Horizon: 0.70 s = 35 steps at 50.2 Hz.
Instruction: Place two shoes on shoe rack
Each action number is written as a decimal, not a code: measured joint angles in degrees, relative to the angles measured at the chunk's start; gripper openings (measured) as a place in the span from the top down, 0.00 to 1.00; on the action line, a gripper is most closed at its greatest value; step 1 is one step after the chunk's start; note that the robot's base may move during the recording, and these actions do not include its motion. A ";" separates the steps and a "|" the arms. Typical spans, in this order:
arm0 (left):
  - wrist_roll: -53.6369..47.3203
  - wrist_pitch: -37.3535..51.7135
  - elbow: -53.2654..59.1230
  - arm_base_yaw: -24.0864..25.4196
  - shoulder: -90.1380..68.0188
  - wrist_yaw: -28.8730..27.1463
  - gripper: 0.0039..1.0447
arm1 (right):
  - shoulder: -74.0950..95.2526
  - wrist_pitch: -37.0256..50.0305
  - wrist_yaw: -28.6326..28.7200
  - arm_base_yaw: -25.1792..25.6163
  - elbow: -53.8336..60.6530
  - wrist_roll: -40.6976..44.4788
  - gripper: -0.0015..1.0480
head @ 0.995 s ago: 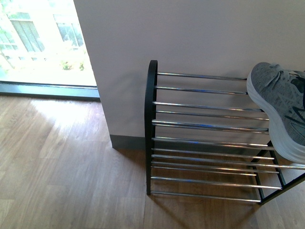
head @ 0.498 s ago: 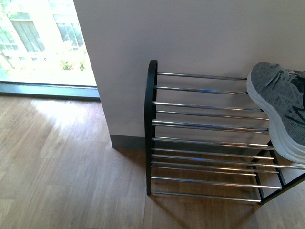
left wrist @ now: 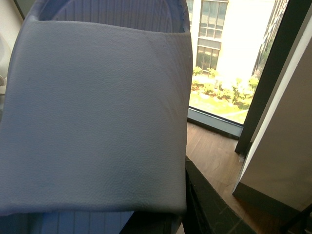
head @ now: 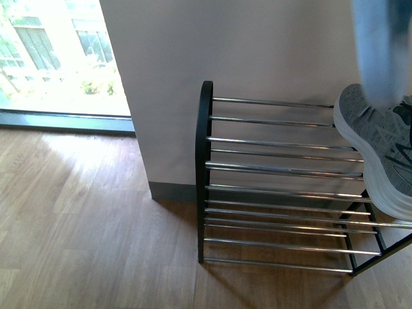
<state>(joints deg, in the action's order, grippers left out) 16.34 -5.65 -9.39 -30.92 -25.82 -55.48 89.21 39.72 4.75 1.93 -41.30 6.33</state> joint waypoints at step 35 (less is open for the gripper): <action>0.00 0.00 0.00 0.00 0.00 0.00 0.98 | 27.23 -6.25 -11.54 -8.68 -13.05 22.43 0.98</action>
<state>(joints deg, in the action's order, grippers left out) 16.34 -5.65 -9.39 -30.92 -25.82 -55.48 116.44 33.47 -6.79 -6.74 -54.35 28.75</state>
